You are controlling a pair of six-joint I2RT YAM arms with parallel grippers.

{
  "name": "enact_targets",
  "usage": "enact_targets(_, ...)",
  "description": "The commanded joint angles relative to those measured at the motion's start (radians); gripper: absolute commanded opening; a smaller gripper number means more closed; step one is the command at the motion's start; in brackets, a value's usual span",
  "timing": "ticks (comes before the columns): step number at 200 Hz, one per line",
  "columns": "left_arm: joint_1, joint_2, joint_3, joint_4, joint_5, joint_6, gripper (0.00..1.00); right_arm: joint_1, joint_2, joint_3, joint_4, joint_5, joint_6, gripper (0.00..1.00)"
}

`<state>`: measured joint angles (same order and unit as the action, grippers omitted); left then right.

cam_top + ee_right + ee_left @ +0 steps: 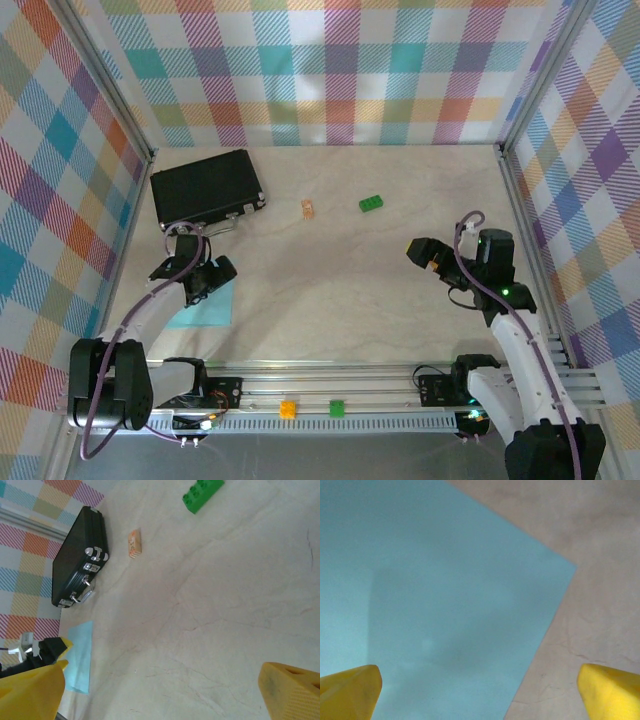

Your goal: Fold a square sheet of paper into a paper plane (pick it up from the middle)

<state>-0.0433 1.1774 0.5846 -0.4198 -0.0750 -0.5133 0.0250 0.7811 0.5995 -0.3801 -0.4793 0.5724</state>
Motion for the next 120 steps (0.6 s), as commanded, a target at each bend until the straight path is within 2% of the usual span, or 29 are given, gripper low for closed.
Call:
enact_targets(1, 0.011, 0.032, -0.024, -0.02, 0.035, -0.027, 1.0, -0.004, -0.051, -0.033, 0.03, 0.02, 0.083, 0.99)
enact_targets(23, 0.01, 0.098, -0.02, -0.006, 0.111, -0.038, 1.0, -0.005, -0.071, -0.061, 0.072, -0.014, 0.105, 0.99)
enact_targets(38, 0.01, 0.152, 0.003, -0.01, 0.204, -0.037, 1.0, -0.005, -0.057, -0.041, 0.019, 0.007, 0.102, 0.99)
enact_targets(74, -0.019, 0.207, -0.049, 0.072, 0.31, -0.125, 1.0, -0.005, 0.012, -0.004, -0.043, 0.044, 0.084, 0.99)
enact_targets(93, -0.078, 0.175, -0.11, 0.163, 0.336, -0.227, 1.0, -0.005, 0.036, 0.002, -0.033, 0.064, 0.104, 0.99)
enact_targets(120, -0.248, 0.116, -0.169, 0.279, 0.284, -0.417, 1.0, -0.006, 0.063, -0.016, 0.064, -0.023, 0.127, 0.99)
